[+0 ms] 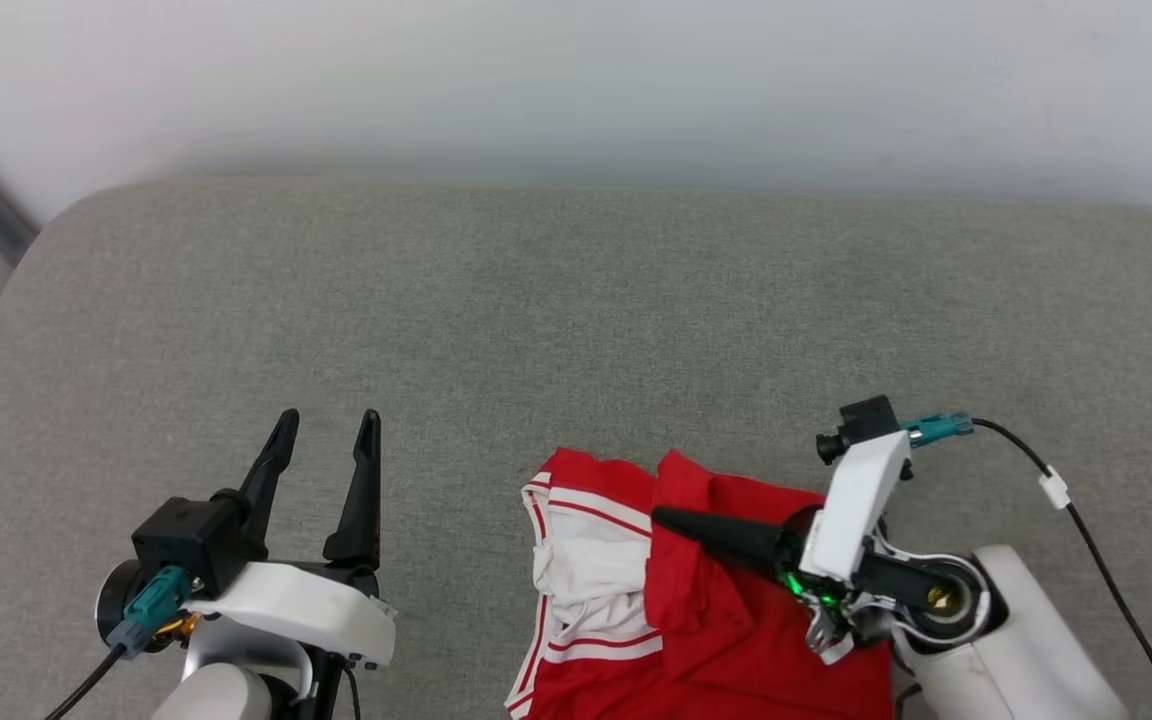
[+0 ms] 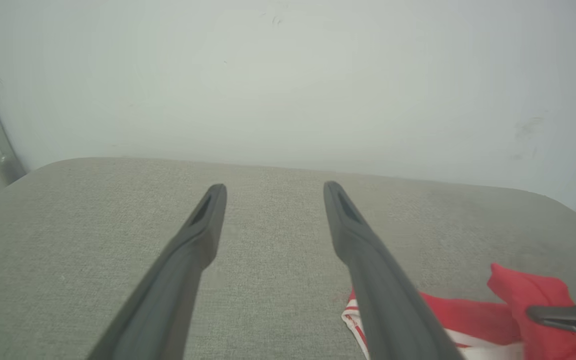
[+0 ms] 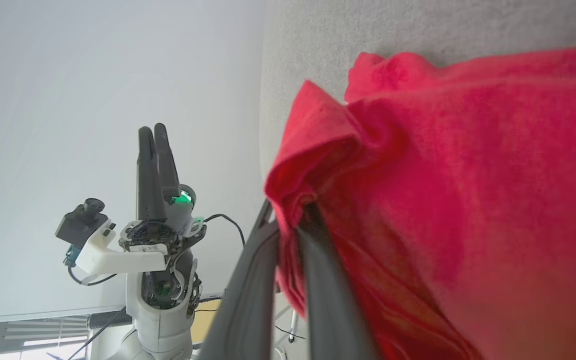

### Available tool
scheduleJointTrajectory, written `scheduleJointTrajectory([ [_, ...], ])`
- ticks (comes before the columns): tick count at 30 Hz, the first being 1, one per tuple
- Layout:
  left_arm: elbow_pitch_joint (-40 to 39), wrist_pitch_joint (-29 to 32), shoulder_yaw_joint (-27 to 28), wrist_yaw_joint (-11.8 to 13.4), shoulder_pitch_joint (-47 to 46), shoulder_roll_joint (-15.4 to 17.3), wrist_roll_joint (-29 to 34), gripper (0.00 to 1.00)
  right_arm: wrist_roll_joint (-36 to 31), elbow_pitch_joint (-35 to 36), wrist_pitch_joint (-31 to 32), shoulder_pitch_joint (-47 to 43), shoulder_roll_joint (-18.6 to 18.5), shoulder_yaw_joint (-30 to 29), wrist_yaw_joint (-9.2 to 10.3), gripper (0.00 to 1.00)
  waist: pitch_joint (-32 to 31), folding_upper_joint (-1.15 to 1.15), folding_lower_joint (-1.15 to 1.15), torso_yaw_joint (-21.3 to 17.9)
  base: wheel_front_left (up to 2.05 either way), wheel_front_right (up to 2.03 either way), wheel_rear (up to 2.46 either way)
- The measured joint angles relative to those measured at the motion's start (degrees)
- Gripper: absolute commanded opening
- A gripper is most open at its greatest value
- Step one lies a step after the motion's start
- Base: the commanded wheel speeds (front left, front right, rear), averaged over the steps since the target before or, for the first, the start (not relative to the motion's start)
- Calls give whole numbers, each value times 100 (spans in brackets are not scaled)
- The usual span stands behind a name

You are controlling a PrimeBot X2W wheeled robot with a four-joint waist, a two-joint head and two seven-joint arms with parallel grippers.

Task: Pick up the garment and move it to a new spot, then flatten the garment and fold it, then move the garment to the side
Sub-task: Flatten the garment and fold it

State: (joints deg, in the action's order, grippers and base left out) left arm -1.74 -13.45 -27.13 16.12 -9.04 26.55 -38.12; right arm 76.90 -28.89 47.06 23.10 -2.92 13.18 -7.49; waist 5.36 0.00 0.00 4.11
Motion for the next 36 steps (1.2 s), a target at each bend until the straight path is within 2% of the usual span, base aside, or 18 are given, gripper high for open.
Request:
scheduleJointTrajectory([
  [2,26,-9,2,-10,-41,-10,0,100,98,-176,-226,101,-2,311,0,1,43,0,0,46,0,0,0],
  [3,43,-10,1,-29,-52,-18,0,100,178,-268,-310,119,-3,485,1,32,59,0,0,69,0,0,0],
  [4,65,-10,-9,-25,-53,-20,16,100,169,-338,-416,146,0,654,1,97,70,0,0,87,0,0,0],
  [5,81,-11,-15,-25,-54,-23,18,100,166,-389,-515,191,0,790,1,100,81,0,0,100,0,0,0],
  [11,136,-34,-23,-43,-65,-51,14,100,302,-398,-906,485,0,1294,1,100,79,0,0,120,0,0,0],
  [16,165,-44,-4,-42,-56,-48,11,100,-238,66,-1326,667,-49,1521,0,100,26,0,0,36,0,0,0],
  [19,172,-62,10,-32,-37,-45,7,100,-1550,282,-2187,856,-498,1785,0,100,-9,0,0,-22,0,0,0],
  [21,183,-63,12,-1,-15,-32,10,100,-2298,268,-2730,881,-753,1747,1,100,-30,0,0,-64,0,0,0],
  [24,191,-68,48,1,4,-29,-12,100,-3356,186,-3327,840,-932,1486,-1,100,-74,0,0,-126,0,0,0],
  [29,202,-85,152,56,65,15,-22,100,-4589,124,-3758,358,-1093,505,0,100,-144,0,0,-264,0,0,0],
  [33,210,-93,272,101,179,47,-32,100,-5470,559,-4220,-119,-1089,-430,0,100,-199,0,0,-378,0,0,0],
  [36,204,-121,349,133,264,54,-35,100,-5922,1054,-4525,-549,-922,-939,0,100,-247,0,0,-464,0,0,0],
])
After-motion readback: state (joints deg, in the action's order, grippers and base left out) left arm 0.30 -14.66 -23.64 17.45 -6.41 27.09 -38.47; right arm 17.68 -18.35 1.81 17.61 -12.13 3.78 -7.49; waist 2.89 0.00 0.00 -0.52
